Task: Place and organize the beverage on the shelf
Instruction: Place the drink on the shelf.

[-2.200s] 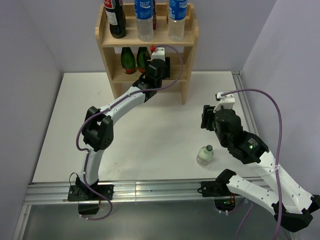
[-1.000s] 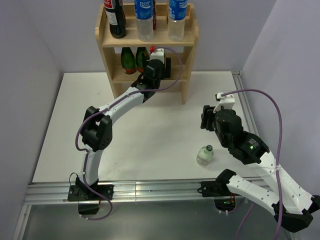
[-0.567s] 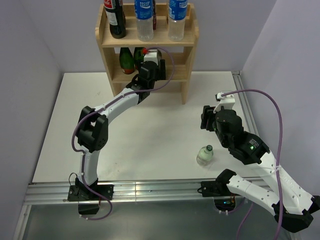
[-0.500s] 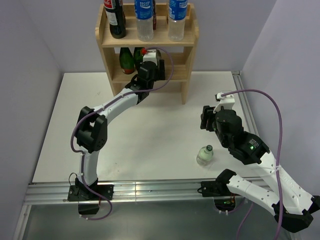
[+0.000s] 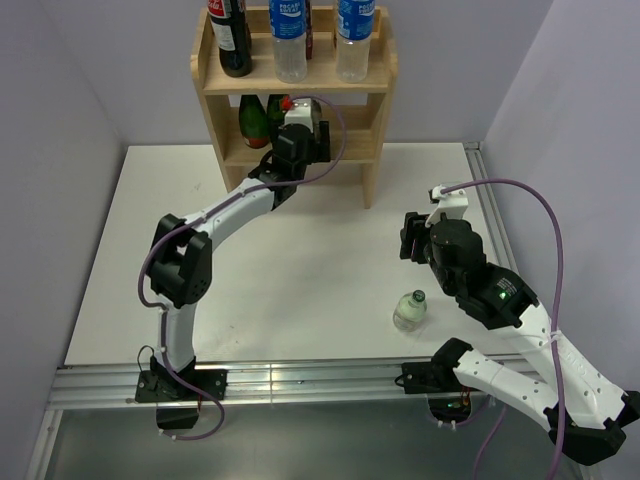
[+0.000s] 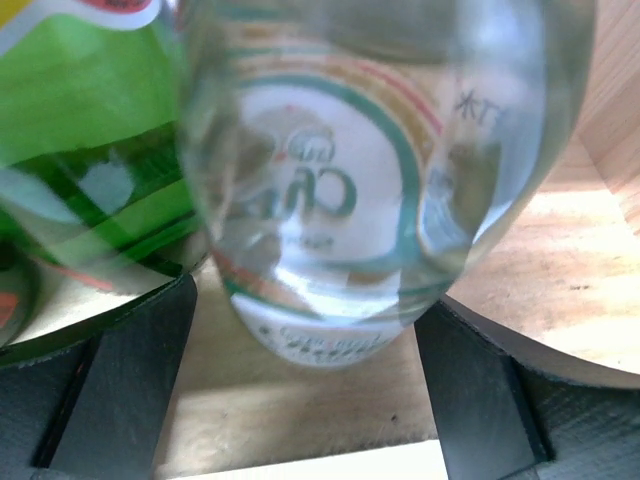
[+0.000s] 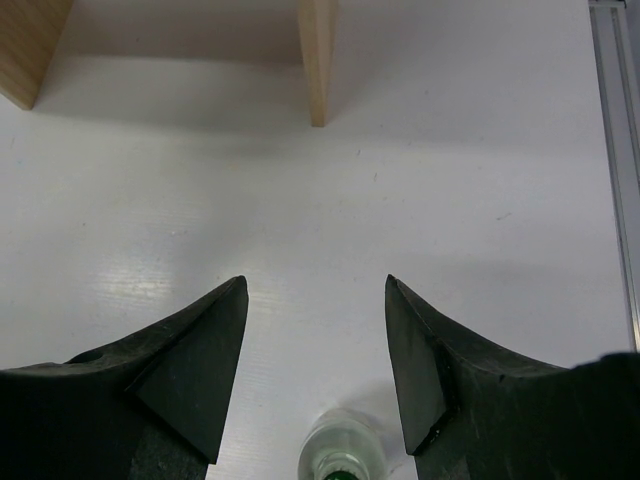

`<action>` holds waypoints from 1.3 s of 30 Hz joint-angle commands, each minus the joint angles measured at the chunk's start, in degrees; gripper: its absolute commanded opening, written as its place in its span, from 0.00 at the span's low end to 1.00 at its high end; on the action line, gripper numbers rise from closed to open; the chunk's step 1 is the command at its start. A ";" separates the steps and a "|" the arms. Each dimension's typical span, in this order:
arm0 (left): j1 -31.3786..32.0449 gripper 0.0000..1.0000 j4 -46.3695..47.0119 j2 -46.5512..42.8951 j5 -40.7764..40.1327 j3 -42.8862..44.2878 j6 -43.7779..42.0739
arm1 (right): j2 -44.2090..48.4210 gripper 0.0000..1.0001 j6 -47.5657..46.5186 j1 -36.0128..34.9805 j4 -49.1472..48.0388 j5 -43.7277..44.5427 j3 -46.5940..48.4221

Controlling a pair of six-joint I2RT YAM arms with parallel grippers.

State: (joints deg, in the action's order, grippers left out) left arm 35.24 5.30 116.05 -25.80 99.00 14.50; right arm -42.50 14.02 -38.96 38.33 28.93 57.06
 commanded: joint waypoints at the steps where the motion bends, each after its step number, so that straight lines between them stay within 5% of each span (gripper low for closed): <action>1: 0.00 0.97 -1.44 -3.63 -1.09 -2.58 0.61 | 0.14 0.64 -0.57 0.38 -2.55 -0.01 0.25; 23: 2.37 1.00 -1.70 -16.63 -1.35 -14.78 4.91 | -2.23 0.67 2.23 0.38 -2.64 0.16 -0.19; 28: 3.34 0.99 -5.12 -23.57 -3.64 -19.45 9.66 | -3.99 0.79 5.48 0.38 -2.55 2.78 -0.54; 29: 3.86 0.99 -5.12 -24.63 -4.08 -21.37 10.62 | -4.08 0.99 8.01 0.38 -1.68 3.84 -0.46; 39: 4.75 0.99 -11.90 -38.60 -5.23 -33.33 21.79 | -5.66 1.00 18.22 0.38 6.66 6.58 0.16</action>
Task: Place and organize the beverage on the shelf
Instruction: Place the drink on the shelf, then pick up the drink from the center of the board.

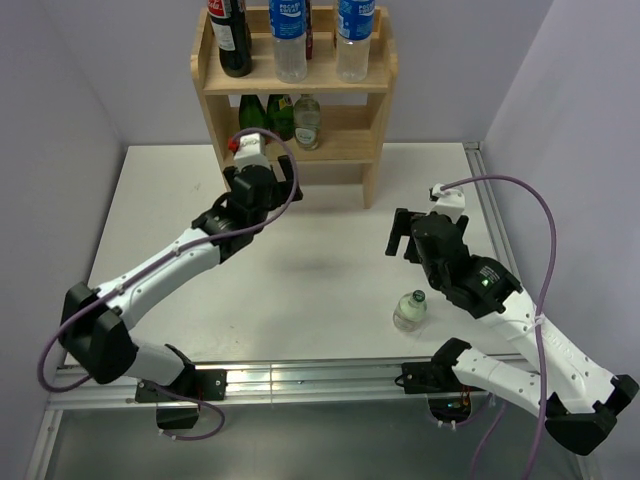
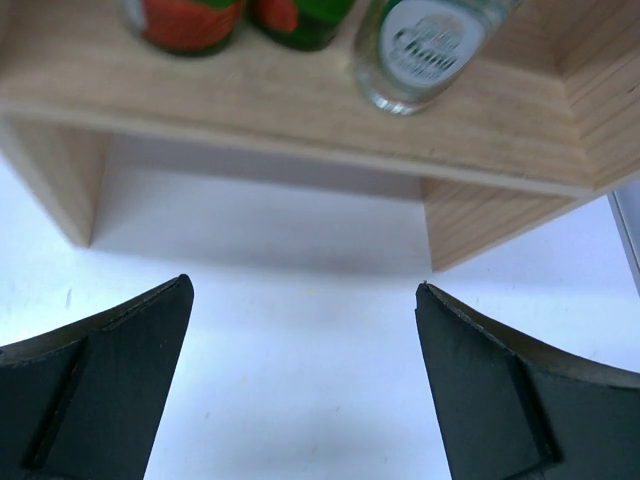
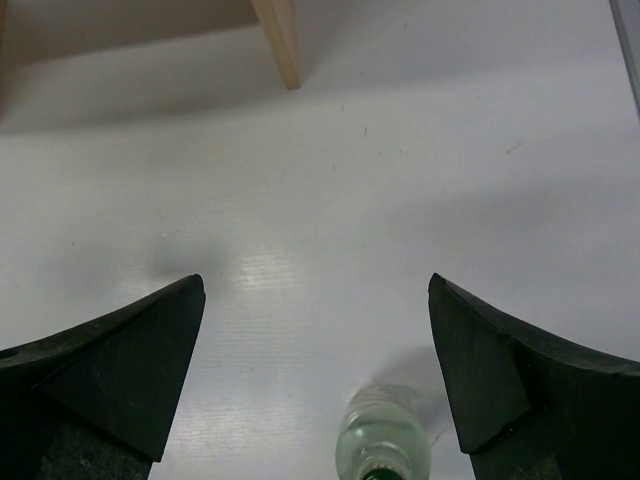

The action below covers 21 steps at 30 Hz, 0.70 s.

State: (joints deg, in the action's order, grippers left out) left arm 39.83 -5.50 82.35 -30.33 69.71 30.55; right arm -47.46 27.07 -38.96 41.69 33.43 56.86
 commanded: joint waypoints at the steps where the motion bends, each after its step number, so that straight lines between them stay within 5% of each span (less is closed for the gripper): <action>1: 0.07 1.00 -0.83 -7.52 -0.09 -5.54 6.62 | -0.88 0.99 6.14 0.46 4.09 1.90 0.27; 21: 3.49 1.00 -6.90 -12.83 7.12 -16.01 5.67 | -0.35 0.71 18.72 0.38 23.17 -8.02 -1.84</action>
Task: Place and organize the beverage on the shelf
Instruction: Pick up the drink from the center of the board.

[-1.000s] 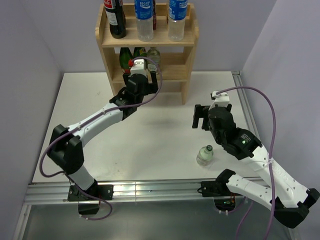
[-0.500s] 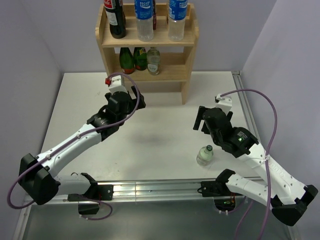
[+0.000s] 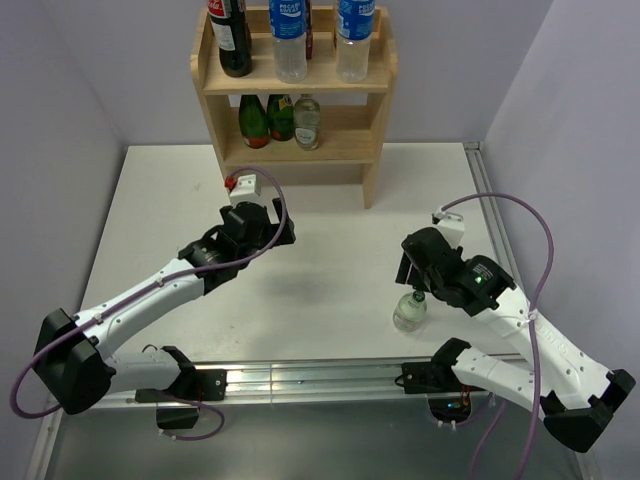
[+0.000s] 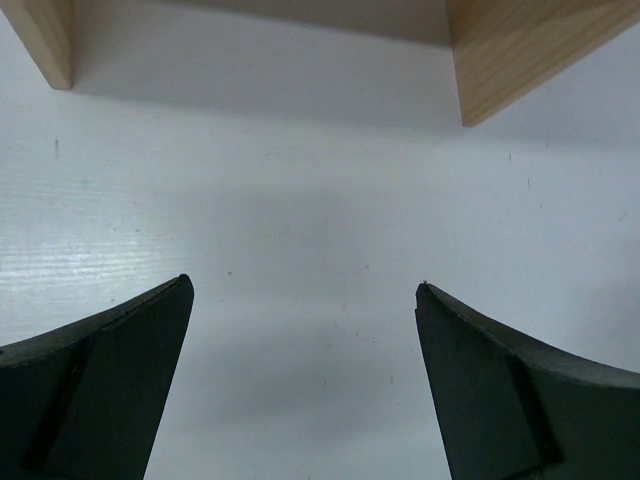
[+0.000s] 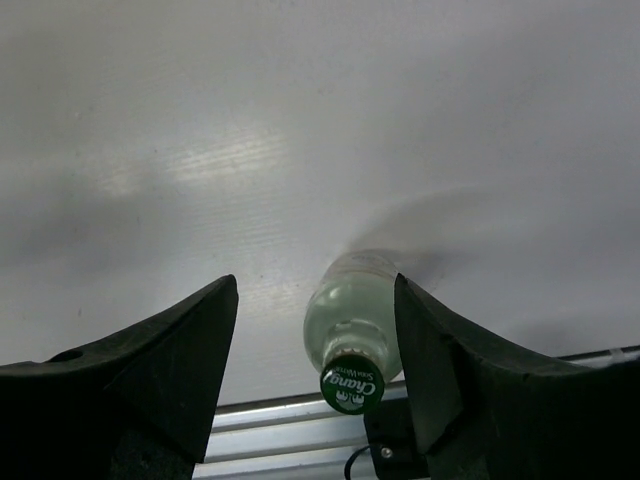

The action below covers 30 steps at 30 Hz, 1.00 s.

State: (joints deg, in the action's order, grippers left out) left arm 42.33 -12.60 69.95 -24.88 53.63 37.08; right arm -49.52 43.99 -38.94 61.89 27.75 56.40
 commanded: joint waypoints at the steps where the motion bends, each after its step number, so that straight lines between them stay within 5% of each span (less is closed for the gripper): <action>1: 1.53 0.99 0.29 -0.34 1.94 -0.01 -0.87 | 1.70 0.70 1.98 0.35 3.50 -2.87 -1.56; 15: 6.10 0.99 0.47 0.89 1.86 -1.33 -1.05 | -0.40 0.47 2.86 -0.70 7.37 -5.42 -3.05; 24: 6.72 1.00 1.52 2.47 1.94 -1.95 -1.05 | -0.84 0.48 4.44 -2.81 9.92 -4.90 -2.00; 28: 7.07 1.00 2.31 3.08 2.21 -1.94 -1.22 | -1.02 0.31 4.35 -3.42 10.18 -5.33 -1.73; 30: 7.33 1.00 3.45 3.00 3.08 -2.21 -1.66 | -1.28 0.15 4.09 -3.60 9.83 -6.12 -1.21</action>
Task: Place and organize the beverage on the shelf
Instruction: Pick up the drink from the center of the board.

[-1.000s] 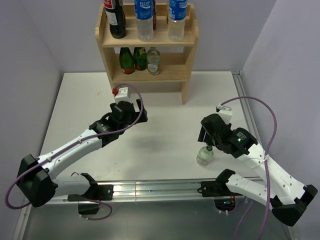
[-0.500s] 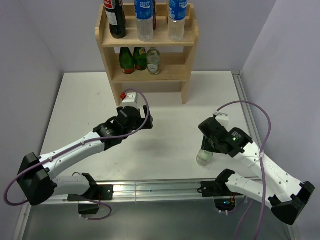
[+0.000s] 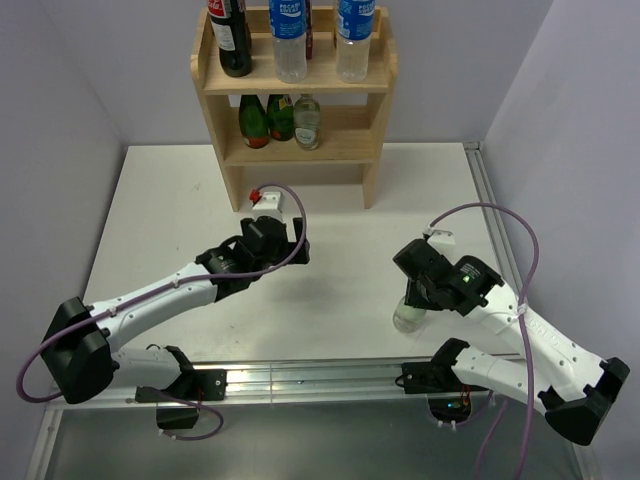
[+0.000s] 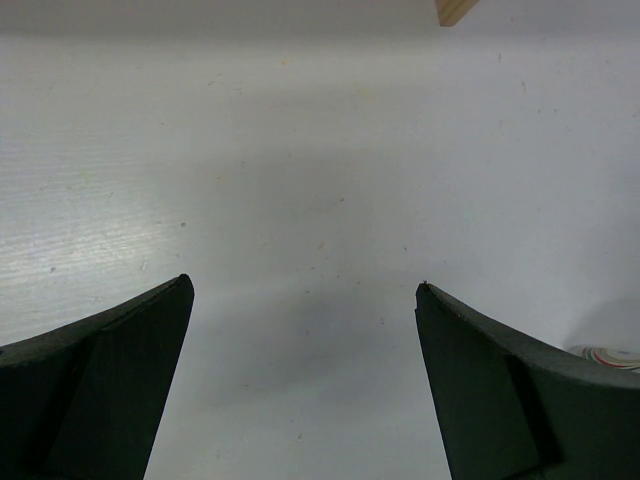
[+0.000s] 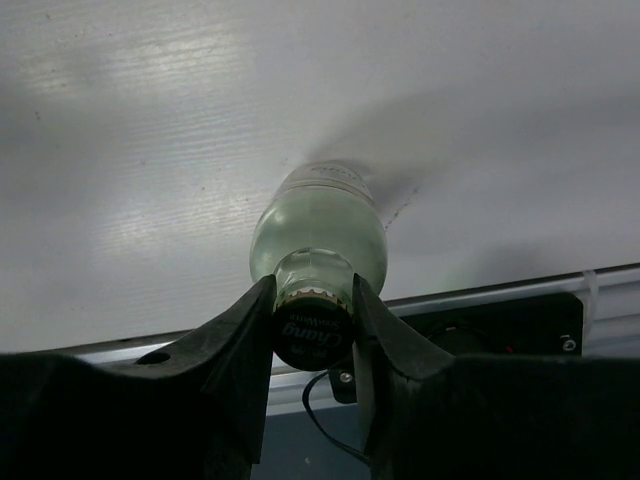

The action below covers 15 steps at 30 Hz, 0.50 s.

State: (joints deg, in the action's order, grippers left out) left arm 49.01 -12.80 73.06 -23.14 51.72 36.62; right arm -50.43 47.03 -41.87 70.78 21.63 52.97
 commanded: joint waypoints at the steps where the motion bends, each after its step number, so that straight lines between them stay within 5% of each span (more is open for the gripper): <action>1: 0.99 1.00 5.31 -0.19 2.73 -0.83 -1.98 | -0.45 0.09 0.53 -0.76 0.50 -0.27 3.27; 5: 2.40 1.00 12.25 -0.81 6.60 -3.37 -4.80 | -2.29 0.00 -1.23 -1.11 0.14 -0.36 6.70; 15: 7.14 1.00 49.48 -2.49 18.73 -18.76 -17.27 | -9.06 0.00 -8.09 -1.11 1.20 -0.27 19.17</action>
State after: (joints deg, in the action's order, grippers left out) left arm 54.41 18.00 71.72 -9.65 34.35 25.45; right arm -59.09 41.78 -42.61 73.30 19.79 65.78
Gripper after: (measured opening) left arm 0.995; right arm 0.393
